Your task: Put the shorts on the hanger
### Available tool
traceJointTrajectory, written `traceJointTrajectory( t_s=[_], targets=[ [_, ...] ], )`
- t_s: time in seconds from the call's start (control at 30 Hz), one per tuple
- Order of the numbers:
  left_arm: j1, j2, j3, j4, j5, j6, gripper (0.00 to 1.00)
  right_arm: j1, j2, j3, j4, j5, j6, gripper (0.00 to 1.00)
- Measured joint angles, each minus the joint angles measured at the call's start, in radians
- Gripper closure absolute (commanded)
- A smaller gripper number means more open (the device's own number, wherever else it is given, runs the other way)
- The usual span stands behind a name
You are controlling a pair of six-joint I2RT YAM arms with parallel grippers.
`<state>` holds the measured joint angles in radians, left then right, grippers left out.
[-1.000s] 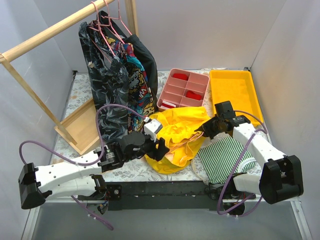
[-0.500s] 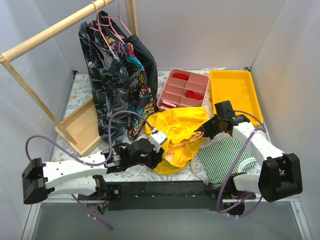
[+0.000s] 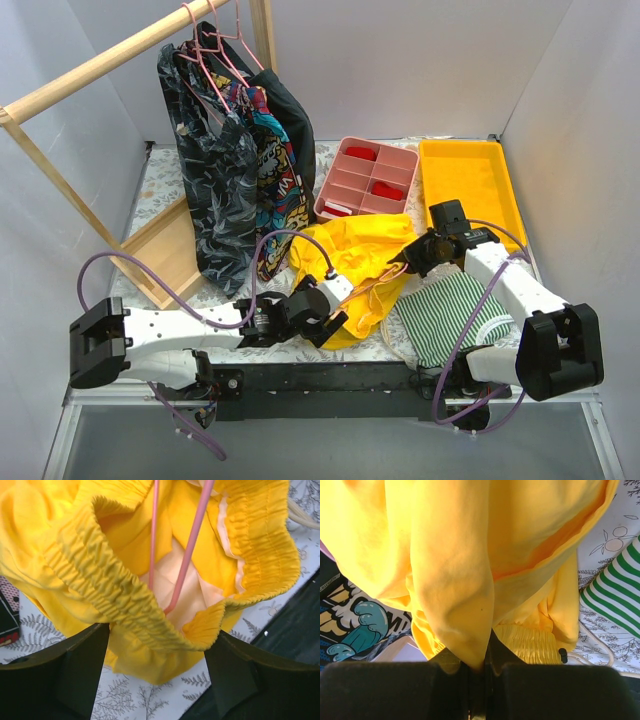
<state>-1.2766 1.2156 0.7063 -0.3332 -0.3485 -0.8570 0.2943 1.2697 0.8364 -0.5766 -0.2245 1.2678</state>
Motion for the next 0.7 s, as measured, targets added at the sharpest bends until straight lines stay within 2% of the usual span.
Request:
traceJointTrajectory(
  t_s=[0.2, 0.23, 0.27, 0.3, 0.4, 0.43, 0.57, 0.6, 0.63, 0.7],
  targets=[
    [-0.002, 0.05, -0.008, 0.139, -0.088, 0.082, 0.35, -0.002, 0.0, 0.011, -0.007, -0.016, -0.011, 0.99],
    [-0.002, 0.053, -0.015, 0.172, -0.093, 0.1, 0.44, -0.002, 0.0, 0.02, -0.012, -0.019, -0.014, 0.99],
    [-0.003, 0.053, -0.033, 0.237, -0.099, 0.126, 0.48, -0.003, 0.0, 0.023, -0.013, -0.019, -0.015, 0.99],
    [-0.003, 0.053, -0.044, 0.272, -0.099, 0.136, 0.58, -0.003, 0.0, 0.025, -0.017, -0.021, -0.016, 0.99],
    [-0.004, 0.05, -0.085, 0.359, -0.1, 0.156, 0.82, -0.005, -0.01, 0.029, -0.029, -0.028, -0.017, 0.99],
    [-0.005, 0.048, -0.096, 0.38, -0.099, 0.159, 0.99, -0.005, -0.014, 0.031, -0.031, -0.033, -0.018, 0.99],
    [-0.016, 0.032, -0.113, 0.426, -0.08, 0.182, 1.0, -0.006, -0.037, 0.049, -0.03, -0.047, -0.017, 0.99],
    [-0.018, 0.025, -0.112, 0.427, -0.076, 0.182, 1.0, -0.006, -0.045, 0.057, -0.029, -0.053, -0.022, 0.95],
    [-0.018, 0.016, -0.108, 0.42, -0.074, 0.179, 1.0, -0.006, -0.052, 0.064, -0.028, -0.061, -0.032, 0.92],
    [-0.018, -0.007, -0.095, 0.398, -0.068, 0.171, 1.0, -0.007, -0.061, 0.089, -0.028, -0.076, -0.06, 0.71]
  ],
)
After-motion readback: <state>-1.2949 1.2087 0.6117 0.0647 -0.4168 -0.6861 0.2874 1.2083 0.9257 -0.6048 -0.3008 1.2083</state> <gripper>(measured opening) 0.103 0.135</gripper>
